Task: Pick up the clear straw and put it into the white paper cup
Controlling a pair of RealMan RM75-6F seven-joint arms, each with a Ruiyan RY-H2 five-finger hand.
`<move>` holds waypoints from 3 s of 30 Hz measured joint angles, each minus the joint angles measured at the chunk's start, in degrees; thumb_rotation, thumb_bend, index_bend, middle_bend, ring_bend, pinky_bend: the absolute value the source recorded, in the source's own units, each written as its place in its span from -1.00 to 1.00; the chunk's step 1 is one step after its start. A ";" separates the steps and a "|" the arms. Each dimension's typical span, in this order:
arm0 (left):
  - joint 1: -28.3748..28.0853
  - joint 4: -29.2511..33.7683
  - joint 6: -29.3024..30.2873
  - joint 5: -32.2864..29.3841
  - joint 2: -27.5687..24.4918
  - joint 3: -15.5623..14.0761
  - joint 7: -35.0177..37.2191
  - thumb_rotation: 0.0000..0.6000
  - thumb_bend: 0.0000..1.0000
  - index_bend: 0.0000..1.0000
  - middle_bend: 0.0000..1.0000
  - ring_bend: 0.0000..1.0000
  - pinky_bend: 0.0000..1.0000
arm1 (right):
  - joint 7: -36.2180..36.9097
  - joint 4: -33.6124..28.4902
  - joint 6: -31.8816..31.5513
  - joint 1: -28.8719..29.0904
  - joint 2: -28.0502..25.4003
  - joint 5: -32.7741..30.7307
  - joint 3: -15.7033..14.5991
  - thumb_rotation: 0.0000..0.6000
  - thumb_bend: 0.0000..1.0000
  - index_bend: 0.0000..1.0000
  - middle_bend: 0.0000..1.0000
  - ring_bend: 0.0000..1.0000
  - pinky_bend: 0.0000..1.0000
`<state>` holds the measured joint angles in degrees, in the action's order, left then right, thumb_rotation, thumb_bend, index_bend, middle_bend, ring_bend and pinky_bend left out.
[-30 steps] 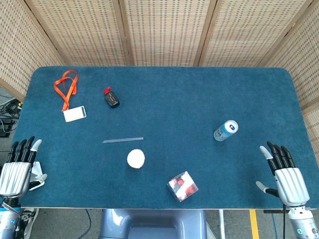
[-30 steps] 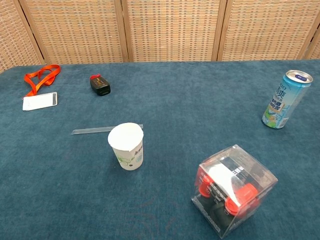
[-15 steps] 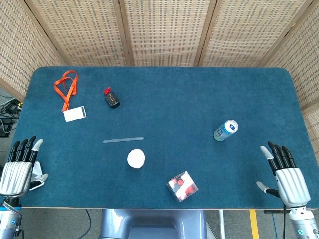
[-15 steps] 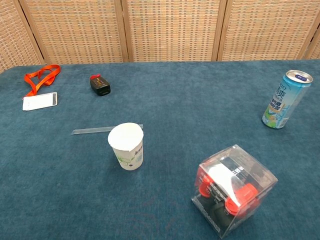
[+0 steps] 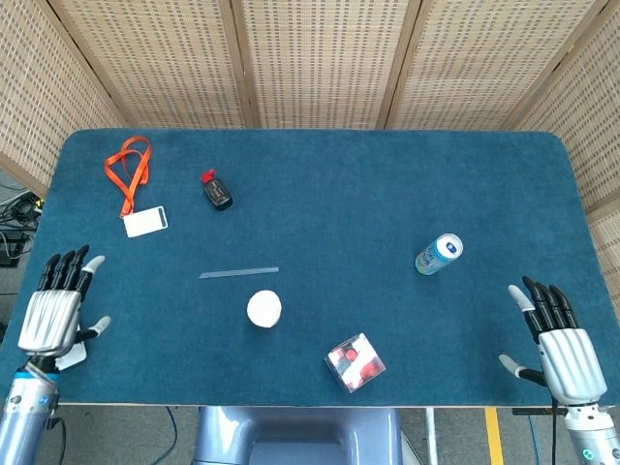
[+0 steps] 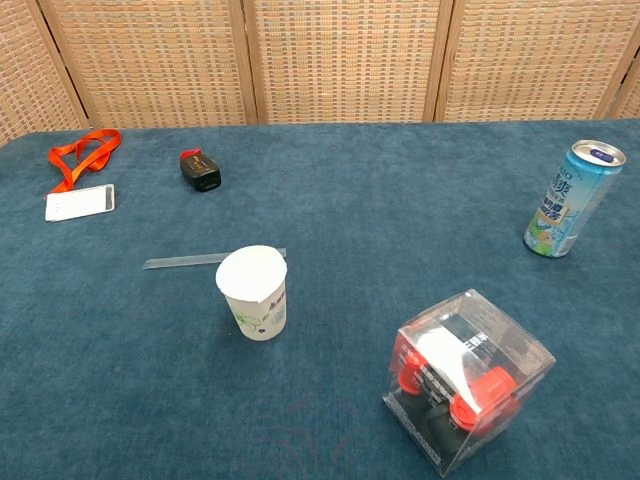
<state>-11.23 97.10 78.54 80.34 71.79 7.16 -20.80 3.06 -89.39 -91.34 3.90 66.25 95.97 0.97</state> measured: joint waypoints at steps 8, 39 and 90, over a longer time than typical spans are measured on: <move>-7.59 -1.07 -8.87 -8.07 3.34 4.07 -4.52 1.00 -0.40 -0.28 -1.00 -1.00 -0.99 | 1.30 0.27 0.42 0.15 -0.20 -0.48 0.11 1.00 -0.82 -0.90 -1.00 -1.00 -1.00; -27.95 -18.30 -18.92 -33.89 23.79 8.26 -20.77 1.00 -0.22 -0.02 -1.00 -1.00 -0.99 | 5.69 1.25 1.13 0.42 -0.90 -1.82 0.53 1.00 -0.82 -0.90 -1.00 -1.00 -1.00; -36.15 -24.31 -18.94 -43.29 31.49 5.47 -27.45 1.00 -0.10 -0.07 -1.00 -1.00 -1.00 | 10.86 2.65 2.00 0.78 -1.37 -3.31 1.11 1.00 -0.82 -0.90 -1.00 -1.00 -1.00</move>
<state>-47.39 72.80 59.60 37.06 103.28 12.63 -48.25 13.92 -86.73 -89.34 4.68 64.87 92.66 2.08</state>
